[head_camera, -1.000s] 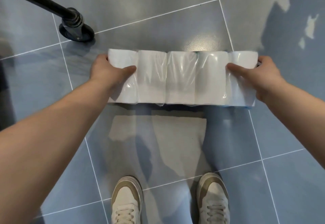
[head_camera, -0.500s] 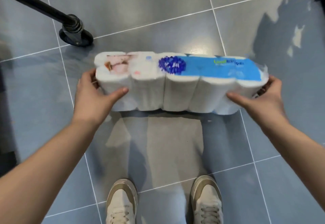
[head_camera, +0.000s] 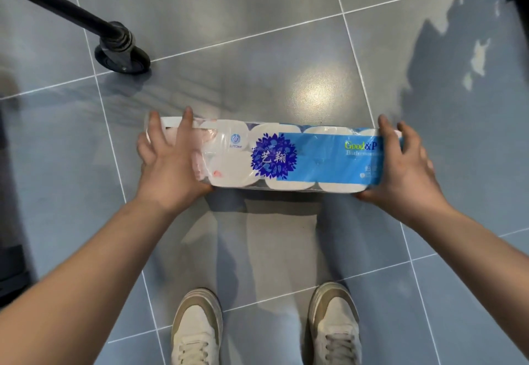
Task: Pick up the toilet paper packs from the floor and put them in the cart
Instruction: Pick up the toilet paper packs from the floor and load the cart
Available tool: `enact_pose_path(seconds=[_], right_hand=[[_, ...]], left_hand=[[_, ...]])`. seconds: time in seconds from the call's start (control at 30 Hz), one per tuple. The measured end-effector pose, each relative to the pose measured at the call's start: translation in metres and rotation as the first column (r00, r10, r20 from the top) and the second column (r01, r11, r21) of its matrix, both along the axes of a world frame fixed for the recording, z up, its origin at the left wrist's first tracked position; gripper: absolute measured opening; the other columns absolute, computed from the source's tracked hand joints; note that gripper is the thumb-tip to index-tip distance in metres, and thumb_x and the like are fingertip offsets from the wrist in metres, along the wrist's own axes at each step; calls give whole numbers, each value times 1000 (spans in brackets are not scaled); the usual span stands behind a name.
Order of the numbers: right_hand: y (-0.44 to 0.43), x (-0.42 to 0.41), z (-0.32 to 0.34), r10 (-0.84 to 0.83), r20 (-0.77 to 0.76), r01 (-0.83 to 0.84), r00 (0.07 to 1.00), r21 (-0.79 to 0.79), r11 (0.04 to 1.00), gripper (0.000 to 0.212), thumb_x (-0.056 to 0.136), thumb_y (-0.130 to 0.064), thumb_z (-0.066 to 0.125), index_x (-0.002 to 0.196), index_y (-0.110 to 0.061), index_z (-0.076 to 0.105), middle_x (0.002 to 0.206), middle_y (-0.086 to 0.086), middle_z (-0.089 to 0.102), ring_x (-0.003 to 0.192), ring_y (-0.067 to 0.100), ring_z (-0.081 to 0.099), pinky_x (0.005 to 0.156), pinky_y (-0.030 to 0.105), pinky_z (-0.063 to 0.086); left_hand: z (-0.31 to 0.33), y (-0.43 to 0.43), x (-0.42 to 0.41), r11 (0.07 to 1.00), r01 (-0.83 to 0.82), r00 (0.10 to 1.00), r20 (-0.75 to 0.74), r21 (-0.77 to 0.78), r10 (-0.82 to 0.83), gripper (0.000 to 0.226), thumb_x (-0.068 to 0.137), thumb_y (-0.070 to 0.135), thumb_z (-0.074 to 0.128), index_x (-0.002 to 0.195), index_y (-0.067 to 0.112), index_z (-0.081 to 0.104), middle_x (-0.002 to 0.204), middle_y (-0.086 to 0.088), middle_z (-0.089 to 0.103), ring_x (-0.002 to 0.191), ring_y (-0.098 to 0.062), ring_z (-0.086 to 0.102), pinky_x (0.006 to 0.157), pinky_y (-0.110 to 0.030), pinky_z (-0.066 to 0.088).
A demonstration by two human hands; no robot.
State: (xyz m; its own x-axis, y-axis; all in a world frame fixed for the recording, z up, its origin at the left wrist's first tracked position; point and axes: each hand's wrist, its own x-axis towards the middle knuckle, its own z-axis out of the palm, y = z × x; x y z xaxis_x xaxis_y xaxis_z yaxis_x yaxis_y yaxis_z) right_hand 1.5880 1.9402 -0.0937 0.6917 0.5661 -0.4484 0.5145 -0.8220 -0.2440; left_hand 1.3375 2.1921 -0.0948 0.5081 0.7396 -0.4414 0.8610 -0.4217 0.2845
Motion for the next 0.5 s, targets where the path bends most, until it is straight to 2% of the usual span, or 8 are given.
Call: enact_pose_path(seconds=[0.1,0.23,0.5], right_hand=[[9,2,1,30,11,-29,999,-39,999,130,56,-35,95,160,-28,17,154,20,27,136,46,39,109,52,37],[17,7,12,-4,-26,2,1000,-57,998,119,57,-34,93,155,-33,25,142,16,38,125,44,49,105,48,42],[28,17,107,-31,-10,31,999,10,999,115,57,-33,92,152,-38,28,140,13,39,123,42,51,106,48,43]], left_hand=[[4,6,8,1000,-8,1000,-13,8,8,118,59,37,87,153,38,17,158,-12,3,135,-50,20,106,-58,35],[15,13,13,1000,-14,1000,-7,-1,14,104,56,37,88,144,36,31,145,-11,18,127,-46,29,103,-55,40],[109,28,16,999,-12,1000,24,49,11,102,56,36,87,141,41,32,143,-6,20,129,-40,28,103,-53,39]])
